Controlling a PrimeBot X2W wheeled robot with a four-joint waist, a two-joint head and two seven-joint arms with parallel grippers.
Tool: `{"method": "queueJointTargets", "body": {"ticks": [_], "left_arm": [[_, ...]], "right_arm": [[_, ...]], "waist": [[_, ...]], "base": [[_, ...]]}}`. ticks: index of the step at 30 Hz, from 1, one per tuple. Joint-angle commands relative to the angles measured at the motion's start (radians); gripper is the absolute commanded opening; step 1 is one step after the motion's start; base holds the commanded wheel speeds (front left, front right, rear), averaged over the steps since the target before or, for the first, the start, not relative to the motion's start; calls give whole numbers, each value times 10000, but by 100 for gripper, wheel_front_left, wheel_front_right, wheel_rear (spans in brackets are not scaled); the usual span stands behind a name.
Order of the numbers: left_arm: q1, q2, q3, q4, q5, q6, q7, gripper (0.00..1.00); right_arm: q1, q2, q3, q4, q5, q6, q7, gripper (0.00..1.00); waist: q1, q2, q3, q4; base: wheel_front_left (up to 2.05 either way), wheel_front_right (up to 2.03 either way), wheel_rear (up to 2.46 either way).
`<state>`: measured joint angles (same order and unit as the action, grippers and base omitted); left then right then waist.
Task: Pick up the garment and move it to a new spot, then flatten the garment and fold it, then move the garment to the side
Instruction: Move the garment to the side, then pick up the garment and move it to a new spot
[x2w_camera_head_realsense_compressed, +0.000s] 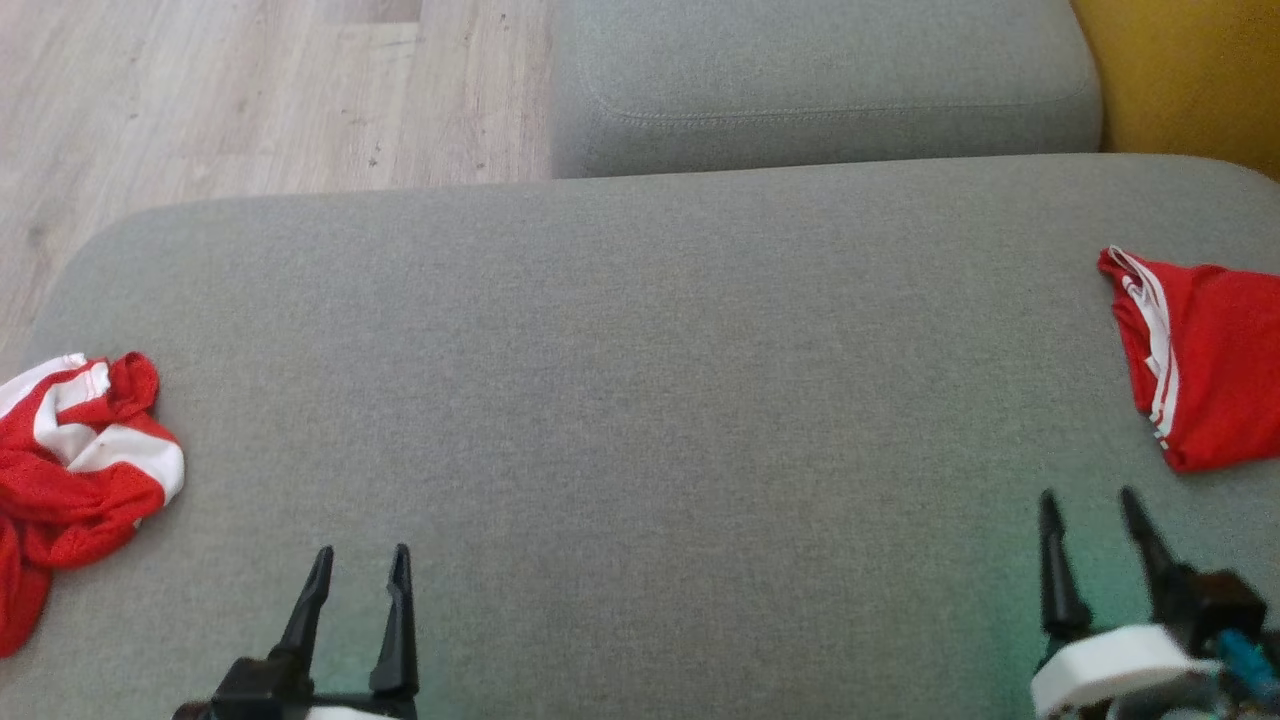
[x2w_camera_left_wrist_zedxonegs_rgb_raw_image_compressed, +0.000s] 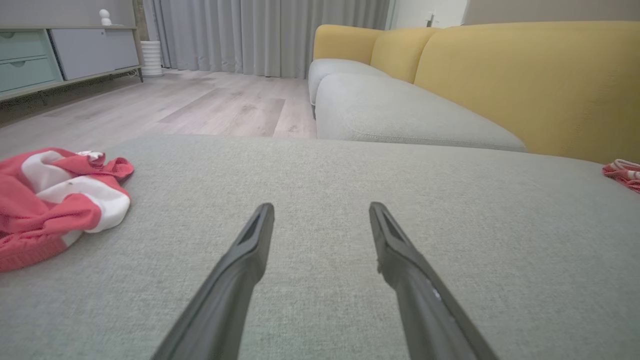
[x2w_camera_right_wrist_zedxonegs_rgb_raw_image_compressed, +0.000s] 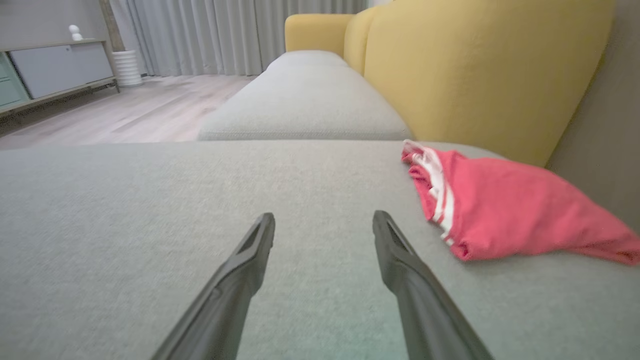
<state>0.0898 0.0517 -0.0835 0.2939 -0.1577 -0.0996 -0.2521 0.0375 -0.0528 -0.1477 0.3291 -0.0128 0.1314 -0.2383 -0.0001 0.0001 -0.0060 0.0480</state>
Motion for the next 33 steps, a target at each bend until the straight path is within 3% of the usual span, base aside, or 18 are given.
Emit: {"method": "queueJointTargets", "body": {"ticks": [1,23,33], "left_arm": [[-275,-11,432,-204,88,30,-97,100],[-550,-14,656,175,154,-160,-97,100],[-551,-14,714,73,107,-167,-97,100]], "right_arm": [[-88,-54,402,-252,14,-7,-160,100],[453,25,1147,-368,430,-7,-234,100],[373,25,1549,-449,520,-7,-235,100]], "waist": [[1,-1,-20,-14],[1,-1,-140,76],[1,-1,-214,1256]], "base": [[0,0,0],[0,0,0],[0,0,0]]}}
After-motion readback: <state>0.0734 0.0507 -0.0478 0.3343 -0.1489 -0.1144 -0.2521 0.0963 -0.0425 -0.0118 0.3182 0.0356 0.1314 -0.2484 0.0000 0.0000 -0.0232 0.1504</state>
